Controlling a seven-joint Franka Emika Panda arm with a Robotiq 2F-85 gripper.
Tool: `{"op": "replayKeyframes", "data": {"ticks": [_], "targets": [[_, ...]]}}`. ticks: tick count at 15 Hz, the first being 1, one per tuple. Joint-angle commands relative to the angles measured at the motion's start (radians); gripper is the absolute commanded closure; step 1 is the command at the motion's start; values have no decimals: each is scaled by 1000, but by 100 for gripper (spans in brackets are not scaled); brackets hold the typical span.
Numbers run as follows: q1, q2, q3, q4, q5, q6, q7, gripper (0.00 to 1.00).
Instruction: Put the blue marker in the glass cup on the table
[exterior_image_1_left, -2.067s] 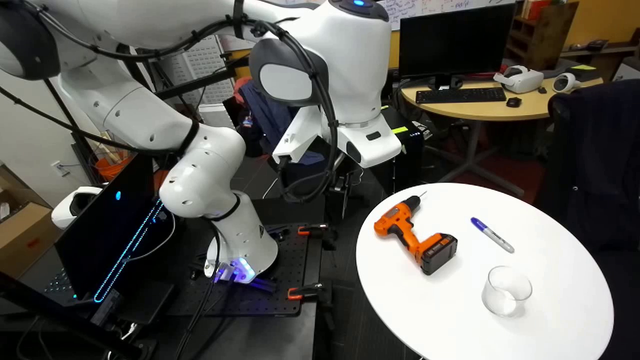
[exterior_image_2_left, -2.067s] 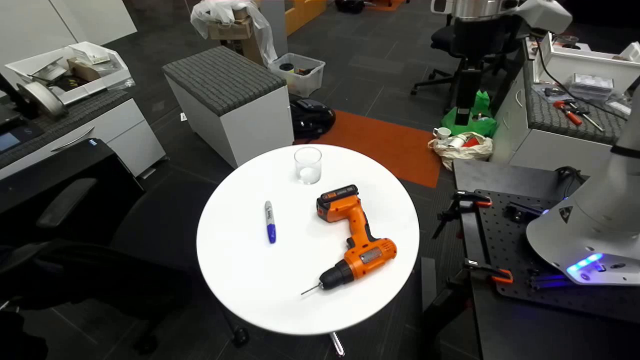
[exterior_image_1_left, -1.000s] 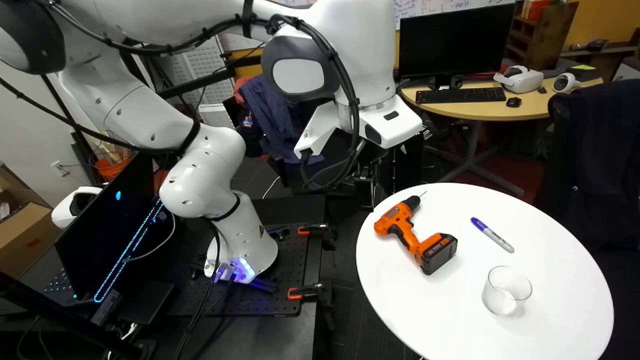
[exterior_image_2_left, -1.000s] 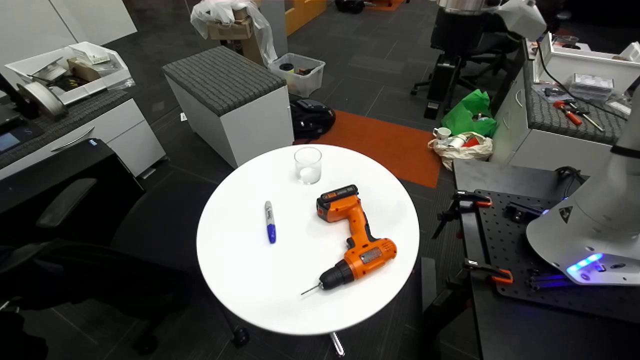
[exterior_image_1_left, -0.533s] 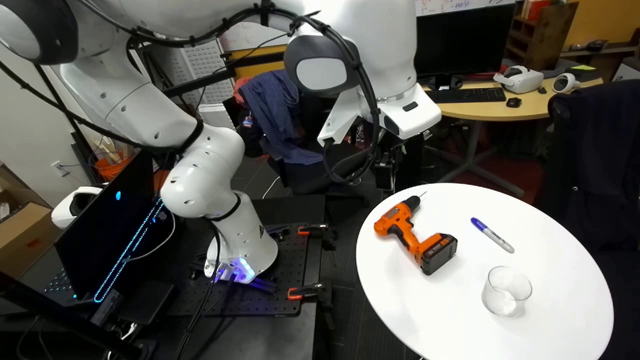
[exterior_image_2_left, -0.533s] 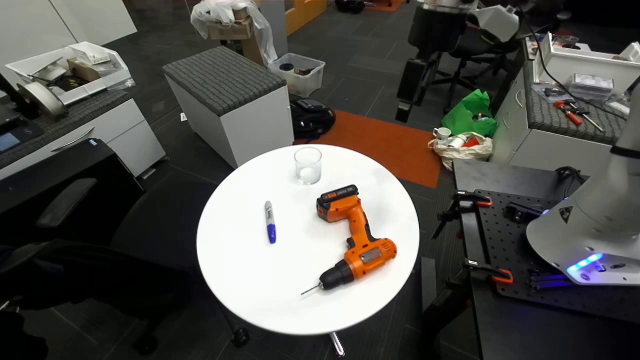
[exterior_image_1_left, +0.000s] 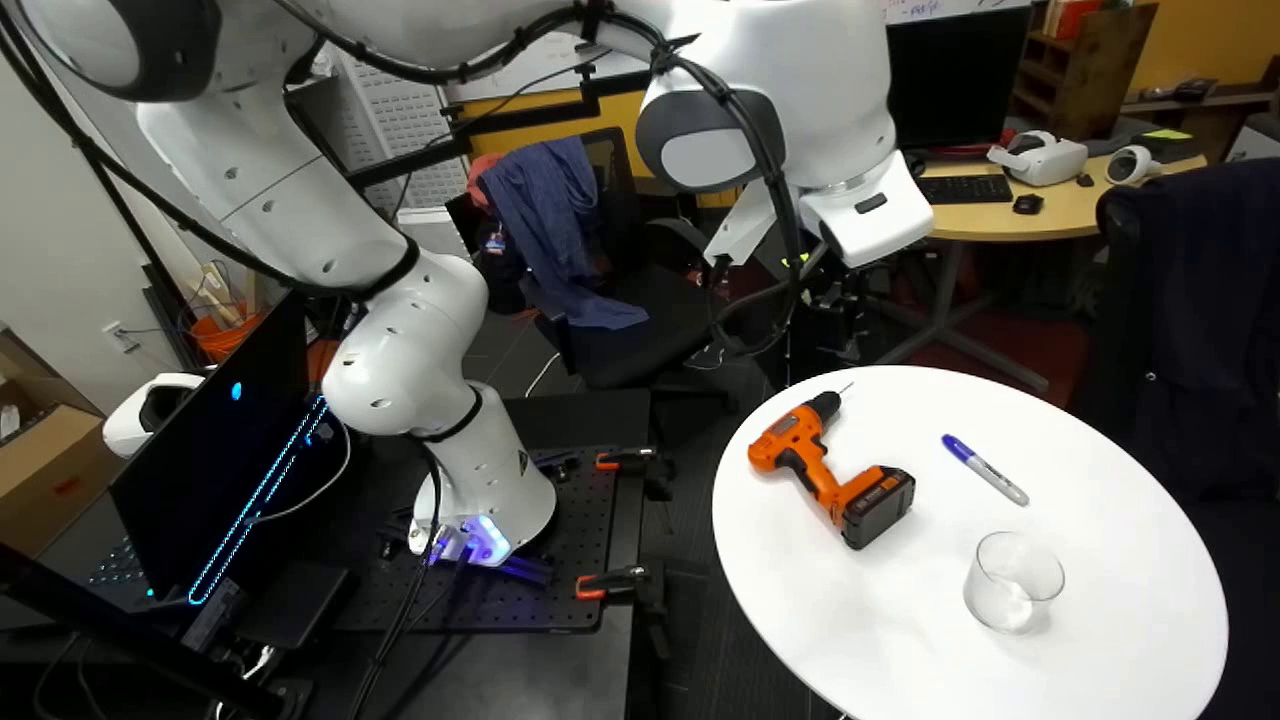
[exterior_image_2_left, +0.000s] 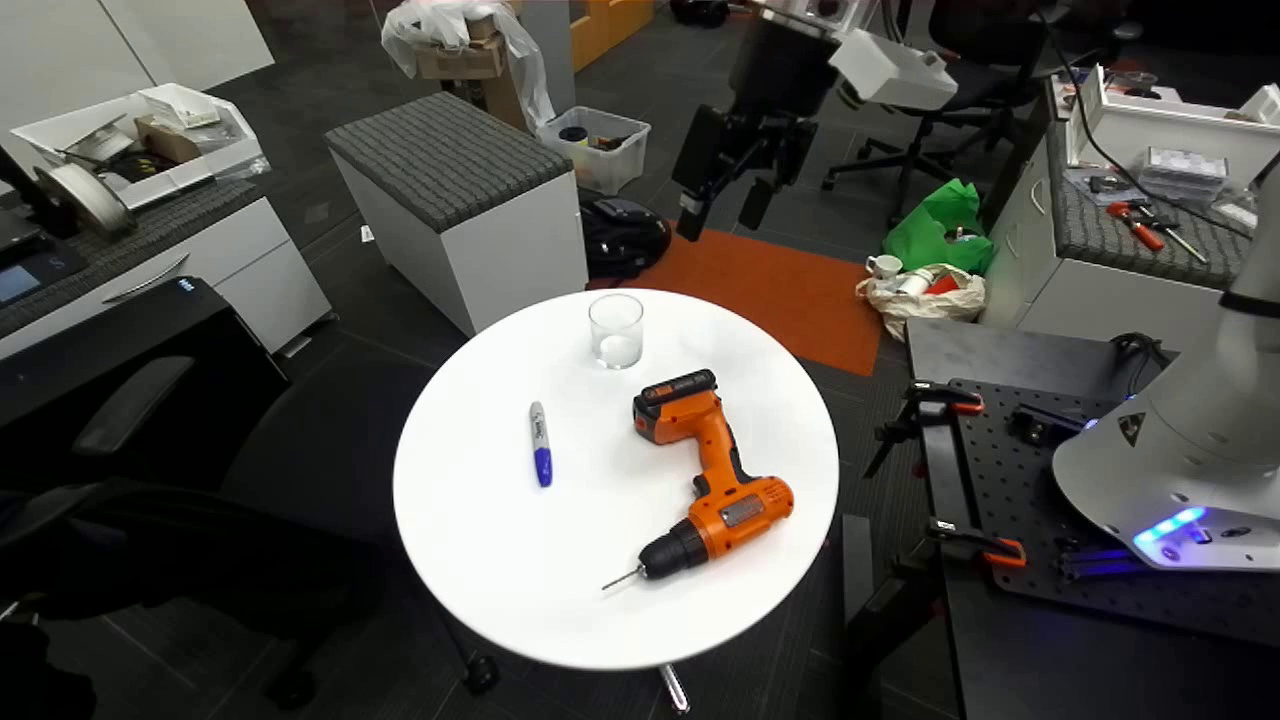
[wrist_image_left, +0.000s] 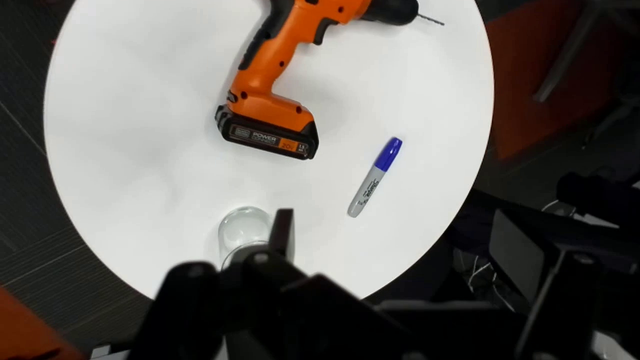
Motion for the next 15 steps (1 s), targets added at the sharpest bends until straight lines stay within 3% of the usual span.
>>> {"op": "replayKeyframes", "data": {"ticks": [1,6,11,15], "targets": [[-8,120,34,84,5,71,144,0],[-13,270,35,178,-33,124,311,0],[-1,408,10,260,-151,135,469,0],[7,400,-1,233,-134,123,425,0]]}}
